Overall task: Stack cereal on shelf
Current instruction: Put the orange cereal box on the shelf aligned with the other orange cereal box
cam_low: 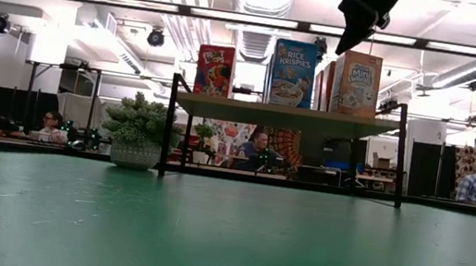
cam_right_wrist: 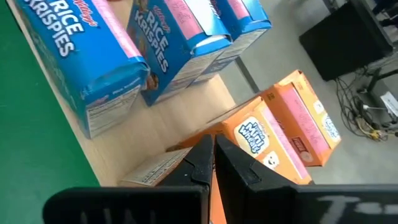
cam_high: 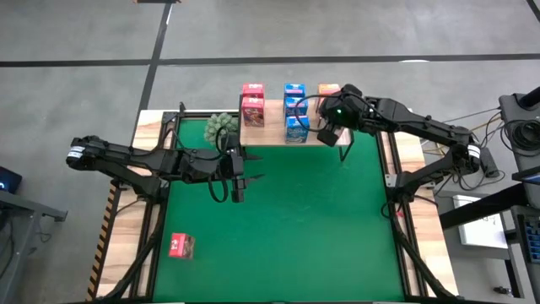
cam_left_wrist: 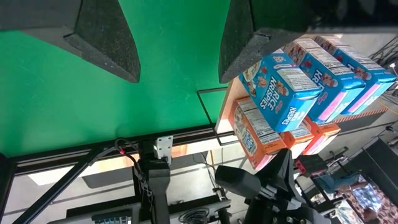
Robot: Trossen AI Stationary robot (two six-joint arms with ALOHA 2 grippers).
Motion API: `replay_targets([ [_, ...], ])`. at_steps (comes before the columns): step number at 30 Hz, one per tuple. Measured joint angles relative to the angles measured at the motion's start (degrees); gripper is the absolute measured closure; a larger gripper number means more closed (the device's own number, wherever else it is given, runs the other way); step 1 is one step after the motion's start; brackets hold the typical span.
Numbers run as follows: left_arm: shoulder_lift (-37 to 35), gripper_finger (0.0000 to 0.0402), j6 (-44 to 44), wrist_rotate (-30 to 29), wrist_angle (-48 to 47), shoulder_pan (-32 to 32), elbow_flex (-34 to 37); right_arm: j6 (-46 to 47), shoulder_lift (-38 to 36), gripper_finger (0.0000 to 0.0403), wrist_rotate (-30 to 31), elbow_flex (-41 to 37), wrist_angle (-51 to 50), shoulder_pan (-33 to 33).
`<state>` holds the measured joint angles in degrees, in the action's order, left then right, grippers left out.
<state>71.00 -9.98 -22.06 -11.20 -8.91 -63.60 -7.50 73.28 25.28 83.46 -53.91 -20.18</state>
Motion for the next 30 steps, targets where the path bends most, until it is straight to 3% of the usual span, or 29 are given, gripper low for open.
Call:
replay_targets([
  [7,0.0,0.0200,0.0,0.0,0.0,0.0,0.0,-0.1,0.0,0.0394,-4.0,0.0,0.5,0.0],
  [21,0.0,0.0200,0.2,0.0,0.0,0.0,0.0,-0.7,-0.5,0.0394,-4.3,0.7,1.5,0.1],
  [30,0.0,0.0200,0.5,0.0,0.0,0.0,0.0,5.0,-2.0,0.0394,-4.3,7.6,-11.2,-1.5],
])
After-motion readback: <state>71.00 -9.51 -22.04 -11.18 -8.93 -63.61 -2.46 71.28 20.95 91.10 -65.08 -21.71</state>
